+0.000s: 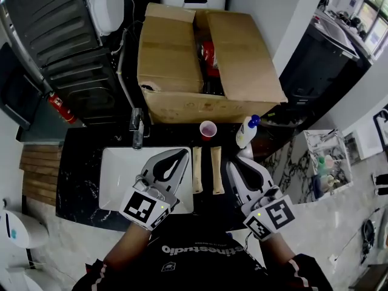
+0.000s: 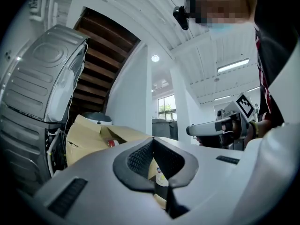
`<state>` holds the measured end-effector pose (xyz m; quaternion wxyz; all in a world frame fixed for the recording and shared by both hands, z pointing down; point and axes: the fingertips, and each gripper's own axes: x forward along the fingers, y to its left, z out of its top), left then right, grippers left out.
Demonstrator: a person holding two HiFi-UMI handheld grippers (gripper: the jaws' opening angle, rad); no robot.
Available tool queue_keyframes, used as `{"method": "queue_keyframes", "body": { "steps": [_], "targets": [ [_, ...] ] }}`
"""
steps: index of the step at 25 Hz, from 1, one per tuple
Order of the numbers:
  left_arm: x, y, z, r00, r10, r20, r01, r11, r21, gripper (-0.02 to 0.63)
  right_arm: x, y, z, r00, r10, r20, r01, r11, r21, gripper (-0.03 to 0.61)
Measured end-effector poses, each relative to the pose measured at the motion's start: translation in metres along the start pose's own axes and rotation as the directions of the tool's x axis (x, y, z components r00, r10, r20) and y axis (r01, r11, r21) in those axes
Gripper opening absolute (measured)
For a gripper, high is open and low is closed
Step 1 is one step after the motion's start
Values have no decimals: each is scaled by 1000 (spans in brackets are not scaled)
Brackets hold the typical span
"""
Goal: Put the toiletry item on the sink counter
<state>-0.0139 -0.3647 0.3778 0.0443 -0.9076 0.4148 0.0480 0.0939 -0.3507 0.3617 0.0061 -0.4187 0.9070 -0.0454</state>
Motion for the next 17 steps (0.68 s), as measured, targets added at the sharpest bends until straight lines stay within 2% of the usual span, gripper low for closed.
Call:
{"method": "queue_keyframes", "body": {
  "steps": [17],
  "targets": [
    [-3, -3, -2, 1000, 0, -7, -1, 1000, -16, 15, -1, 5, -1, 1000, 4, -10, -4, 1000, -4, 58]
  ]
}}
